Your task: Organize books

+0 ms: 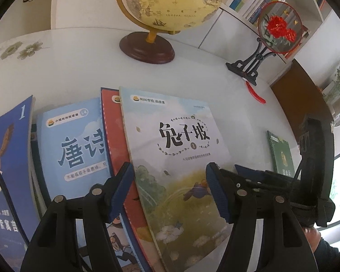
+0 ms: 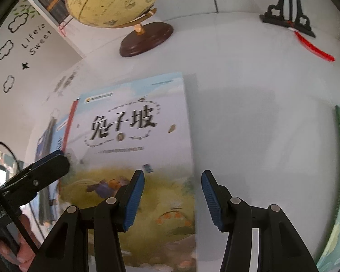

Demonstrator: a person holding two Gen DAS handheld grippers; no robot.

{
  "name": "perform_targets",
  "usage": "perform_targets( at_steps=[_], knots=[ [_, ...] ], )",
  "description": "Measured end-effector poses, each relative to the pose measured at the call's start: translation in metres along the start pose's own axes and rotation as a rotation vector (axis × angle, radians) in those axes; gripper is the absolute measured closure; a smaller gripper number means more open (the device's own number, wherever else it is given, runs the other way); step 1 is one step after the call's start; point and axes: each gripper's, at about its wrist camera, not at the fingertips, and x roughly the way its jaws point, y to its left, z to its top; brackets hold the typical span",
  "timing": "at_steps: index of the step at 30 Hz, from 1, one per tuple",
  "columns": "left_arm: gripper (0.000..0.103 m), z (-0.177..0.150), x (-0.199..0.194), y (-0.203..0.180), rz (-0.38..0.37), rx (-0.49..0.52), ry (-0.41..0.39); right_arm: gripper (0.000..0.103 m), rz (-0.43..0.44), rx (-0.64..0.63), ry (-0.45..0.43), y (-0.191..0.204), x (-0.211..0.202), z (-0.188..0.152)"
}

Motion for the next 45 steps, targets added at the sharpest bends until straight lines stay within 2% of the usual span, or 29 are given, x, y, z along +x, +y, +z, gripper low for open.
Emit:
perform_targets(
  at_steps=[6,12,17,24,26,30,33,36,38,40,42,45],
  knots=[
    [0.038,-0.008,-0.002,-0.008,-0.001,0.028,0.021,0.052,0.008,-0.015,-0.018,0.002,-0.013,-0.010],
    [0.036,-0.032,-0.017,-0.011,-0.027,0.007,0.034,0.053,0.069,-0.003,-0.037,0.000,-0.038,-0.032],
    [0.036,-0.046,-0.025,-0.016,-0.016,0.012,0.050,0.056,0.114,0.027,-0.030,-0.002,-0.047,-0.053],
    [0.036,-0.062,-0.031,-0.027,-0.005,0.057,0.080,0.064,0.086,0.023,0.017,-0.008,-0.041,-0.079],
    [0.035,-0.066,-0.031,-0.030,0.007,0.063,0.074,0.064,0.090,0.029,0.009,-0.009,-0.043,-0.081],
    [0.028,-0.065,-0.030,-0.031,0.001,0.041,0.068,0.064,0.101,0.034,-0.025,-0.008,-0.055,-0.081],
    [0.028,-0.065,-0.029,-0.026,-0.020,0.026,0.061,0.064,0.207,0.067,-0.078,-0.014,-0.073,-0.082],
    [0.028,-0.067,-0.030,-0.024,-0.032,0.023,0.055,0.064,0.428,0.185,-0.123,-0.030,-0.083,-0.084],
    [0.028,-0.067,-0.030,-0.024,-0.030,0.022,0.052,0.064,0.534,0.269,-0.120,-0.039,-0.076,-0.087],
    [0.027,-0.067,-0.029,-0.024,-0.033,0.019,0.049,0.064,0.559,0.298,-0.098,-0.038,-0.065,-0.090],
    [0.027,-0.067,-0.030,-0.023,-0.037,0.016,0.048,0.064,0.529,0.288,-0.058,-0.032,-0.051,-0.094],
    [0.027,-0.067,-0.032,-0.018,-0.064,-0.021,0.061,0.064,0.478,0.256,-0.056,-0.024,-0.048,-0.094]
  ],
)
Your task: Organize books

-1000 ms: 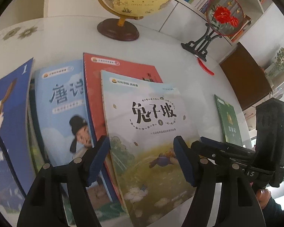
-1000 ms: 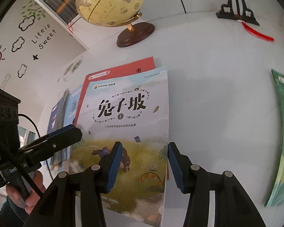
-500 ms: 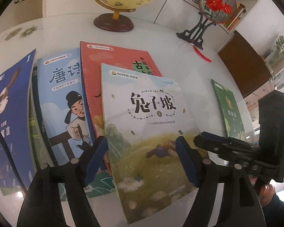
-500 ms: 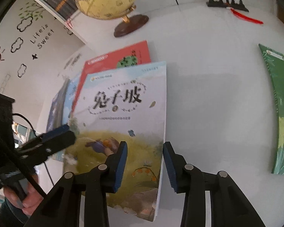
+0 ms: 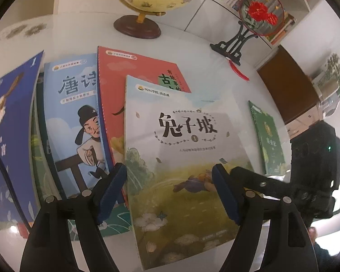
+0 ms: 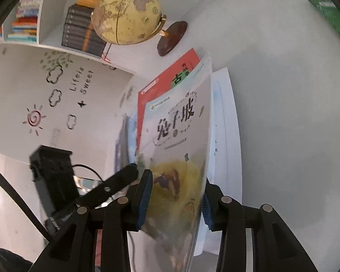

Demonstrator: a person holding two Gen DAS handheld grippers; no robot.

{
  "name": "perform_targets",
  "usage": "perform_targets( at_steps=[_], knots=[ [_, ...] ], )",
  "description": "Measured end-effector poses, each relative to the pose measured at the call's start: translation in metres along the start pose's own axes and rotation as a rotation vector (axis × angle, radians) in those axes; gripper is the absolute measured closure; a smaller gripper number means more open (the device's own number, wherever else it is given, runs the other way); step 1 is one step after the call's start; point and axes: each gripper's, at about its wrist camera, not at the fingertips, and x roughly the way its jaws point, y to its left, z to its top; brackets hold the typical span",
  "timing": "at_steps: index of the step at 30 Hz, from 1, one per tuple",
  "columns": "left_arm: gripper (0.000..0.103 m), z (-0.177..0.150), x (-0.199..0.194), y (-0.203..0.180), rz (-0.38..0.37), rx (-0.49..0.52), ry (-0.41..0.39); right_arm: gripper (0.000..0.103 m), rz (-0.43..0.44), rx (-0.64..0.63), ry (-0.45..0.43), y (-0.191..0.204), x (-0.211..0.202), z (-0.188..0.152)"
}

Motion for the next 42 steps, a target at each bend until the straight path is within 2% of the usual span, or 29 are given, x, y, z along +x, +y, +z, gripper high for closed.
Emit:
perform_targets(
  at_steps=[6,9,14,16,18,19,21,22,23,26,28,30,33,35,36,37,40,42],
  knots=[
    [0.027,-0.012,-0.009,0.007,-0.052,-0.057,0.059,0.066,-0.200,-0.166,0.014,0.024,0.001,0.003],
    [0.027,-0.023,-0.009,0.005,-0.048,-0.060,0.094,0.066,-0.235,-0.188,0.021,0.020,-0.003,0.004],
    [0.029,-0.033,0.002,-0.003,-0.054,-0.071,0.123,0.066,-0.228,-0.123,0.025,-0.005,-0.007,0.006],
    [0.038,-0.034,0.007,-0.007,-0.014,-0.057,0.134,0.066,-0.248,-0.124,0.037,-0.009,-0.005,0.004],
    [0.064,-0.036,0.008,-0.012,0.040,-0.018,0.122,0.066,-0.283,-0.149,0.047,-0.007,-0.002,-0.001],
    [0.071,-0.036,0.009,-0.012,0.054,-0.010,0.125,0.066,-0.292,-0.158,0.050,-0.007,-0.002,-0.003],
    [0.082,-0.037,0.006,-0.013,0.056,-0.003,0.122,0.065,-0.317,-0.176,0.047,-0.004,-0.003,-0.004],
    [0.084,-0.037,0.002,-0.017,0.051,0.008,0.107,0.065,-0.322,-0.174,0.040,-0.004,-0.005,-0.004],
    [0.087,-0.037,-0.002,-0.020,0.057,0.026,0.099,0.065,-0.319,-0.168,0.024,-0.002,-0.010,-0.004],
    [0.088,-0.036,-0.011,-0.037,0.099,0.099,0.076,0.065,-0.293,-0.171,-0.005,0.005,-0.021,-0.004],
    [0.088,-0.036,-0.015,-0.044,0.093,0.123,0.068,0.065,-0.291,-0.184,-0.015,0.012,-0.026,-0.007],
    [0.088,-0.034,-0.013,-0.043,0.047,0.116,0.072,0.065,-0.254,-0.170,-0.012,0.011,-0.027,-0.006],
    [0.088,-0.030,-0.007,-0.034,-0.035,0.050,0.081,0.065,-0.087,-0.043,-0.015,-0.012,-0.029,-0.002],
    [0.088,-0.028,-0.003,-0.034,-0.036,0.042,0.071,0.065,0.037,0.078,-0.027,-0.032,-0.025,-0.003],
    [0.088,-0.028,0.000,-0.034,-0.034,0.041,0.073,0.065,0.072,0.123,-0.032,-0.041,-0.022,-0.005],
    [0.088,-0.027,0.001,-0.032,-0.040,0.028,0.077,0.065,0.077,0.137,-0.030,-0.043,-0.019,-0.006],
    [0.093,-0.022,-0.003,-0.021,-0.169,-0.081,0.070,0.065,0.030,0.140,0.003,-0.045,-0.010,-0.009],
    [0.093,-0.019,-0.004,-0.017,-0.192,-0.112,0.057,0.065,0.012,0.127,0.018,-0.041,-0.011,-0.011]
  ],
)
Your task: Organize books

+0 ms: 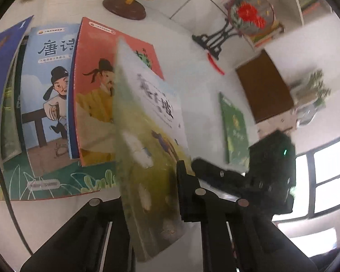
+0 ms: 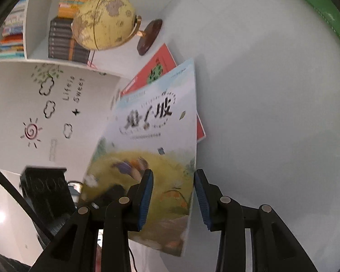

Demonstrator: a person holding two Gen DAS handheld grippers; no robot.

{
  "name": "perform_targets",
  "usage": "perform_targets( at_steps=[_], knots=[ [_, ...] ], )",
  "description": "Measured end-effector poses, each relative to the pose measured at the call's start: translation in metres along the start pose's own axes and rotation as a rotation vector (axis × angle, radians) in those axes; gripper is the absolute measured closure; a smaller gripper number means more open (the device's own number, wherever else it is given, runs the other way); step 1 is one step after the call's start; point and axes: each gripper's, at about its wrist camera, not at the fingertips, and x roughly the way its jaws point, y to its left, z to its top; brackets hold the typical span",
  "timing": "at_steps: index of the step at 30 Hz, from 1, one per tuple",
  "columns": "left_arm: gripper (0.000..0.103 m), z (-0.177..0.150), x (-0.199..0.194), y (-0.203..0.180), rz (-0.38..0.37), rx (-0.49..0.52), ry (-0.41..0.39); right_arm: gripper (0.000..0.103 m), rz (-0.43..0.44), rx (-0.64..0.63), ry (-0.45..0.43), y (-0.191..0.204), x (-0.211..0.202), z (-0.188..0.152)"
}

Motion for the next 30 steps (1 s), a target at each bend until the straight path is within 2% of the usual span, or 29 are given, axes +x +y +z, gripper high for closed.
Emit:
perform_targets(
  at_steps=[1,3,4,5,9,10,12,14,16,17,19,24,27,30],
  knots=[
    [0.094,0.002,-0.001,0.000,0.003,-0.002,-0.003,0.065,0.008,0.003,0.003,0.000,-0.002,-0.001],
    [0.094,0.004,-0.001,0.003,-0.006,-0.021,-0.002,0.059,0.020,0.019,0.012,-0.001,-0.005,-0.001],
    [0.094,0.005,-0.002,0.004,-0.017,-0.032,0.001,0.048,0.017,0.026,0.016,-0.003,-0.004,-0.001],
    [0.094,0.006,-0.002,0.006,-0.032,-0.046,0.002,0.044,0.012,0.032,0.020,-0.004,-0.004,-0.003],
    [0.094,0.007,0.002,0.005,-0.008,-0.038,0.010,0.041,0.056,0.101,0.026,-0.015,-0.004,-0.005],
    [0.094,0.006,0.002,0.006,-0.008,-0.040,0.014,0.043,0.073,0.115,0.019,-0.018,-0.002,-0.004],
    [0.094,0.007,0.005,0.007,0.001,-0.040,0.022,0.054,0.083,0.141,0.005,-0.022,-0.001,-0.001],
    [0.093,0.008,0.010,0.006,0.028,-0.032,0.025,0.082,0.089,0.150,0.017,-0.023,0.001,0.002],
    [0.093,0.011,0.012,0.006,0.030,-0.028,0.025,0.087,0.085,0.111,0.014,-0.014,-0.001,0.003],
    [0.093,0.011,0.012,0.005,0.032,-0.025,0.025,0.088,0.059,0.083,0.008,-0.008,-0.002,0.003],
    [0.093,0.012,0.013,0.002,0.054,-0.001,0.018,0.088,-0.047,-0.019,-0.014,0.010,-0.006,0.001],
    [0.093,0.014,0.016,-0.021,0.124,0.126,-0.009,0.089,-0.272,-0.268,-0.070,0.053,-0.015,-0.006],
    [0.093,0.015,0.017,-0.034,0.133,0.174,-0.024,0.089,-0.363,-0.388,-0.089,0.069,-0.021,-0.009],
    [0.093,0.017,0.015,-0.044,0.132,0.199,-0.039,0.089,-0.394,-0.436,-0.107,0.073,-0.030,-0.008]
  ],
)
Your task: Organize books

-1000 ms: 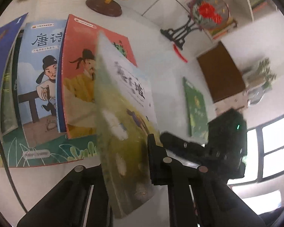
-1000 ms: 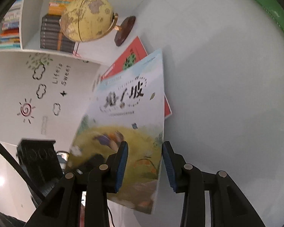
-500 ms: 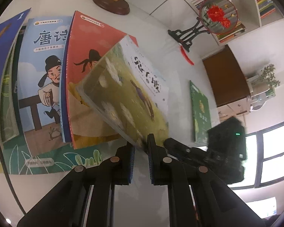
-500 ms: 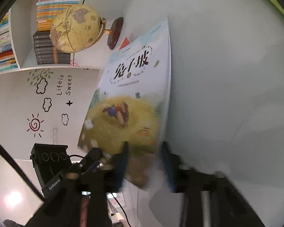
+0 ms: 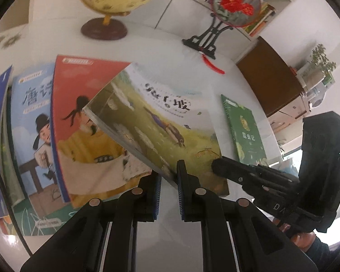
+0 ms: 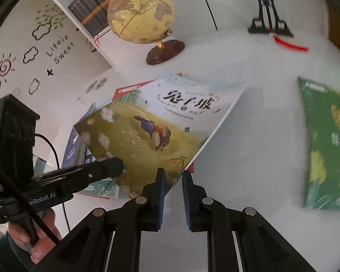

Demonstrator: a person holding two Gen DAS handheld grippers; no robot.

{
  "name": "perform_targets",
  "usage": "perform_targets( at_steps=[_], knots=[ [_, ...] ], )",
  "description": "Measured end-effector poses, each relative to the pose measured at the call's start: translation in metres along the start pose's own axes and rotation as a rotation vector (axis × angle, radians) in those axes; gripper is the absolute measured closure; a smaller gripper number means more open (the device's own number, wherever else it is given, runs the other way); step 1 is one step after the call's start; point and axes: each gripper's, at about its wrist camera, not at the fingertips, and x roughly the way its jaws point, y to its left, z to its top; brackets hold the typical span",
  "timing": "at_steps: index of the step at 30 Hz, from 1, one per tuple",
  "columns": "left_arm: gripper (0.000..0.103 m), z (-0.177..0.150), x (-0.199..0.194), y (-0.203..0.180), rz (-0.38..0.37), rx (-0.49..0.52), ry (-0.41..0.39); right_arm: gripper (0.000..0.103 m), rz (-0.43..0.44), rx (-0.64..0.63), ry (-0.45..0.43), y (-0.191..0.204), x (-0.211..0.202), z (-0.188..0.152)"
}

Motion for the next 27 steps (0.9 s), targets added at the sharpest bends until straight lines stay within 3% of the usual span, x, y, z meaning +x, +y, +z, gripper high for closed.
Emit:
perform_targets(
  at_steps=[15,27],
  knots=[
    [0.092,0.017,-0.004,-0.070,0.035,0.126,-0.074,0.088,0.004,-0.101,-0.076,-0.012,-0.051,0.021],
    [0.092,0.048,-0.016,-0.150,-0.016,0.189,-0.195,0.088,0.053,-0.102,-0.159,-0.048,-0.108,0.038]
  ],
)
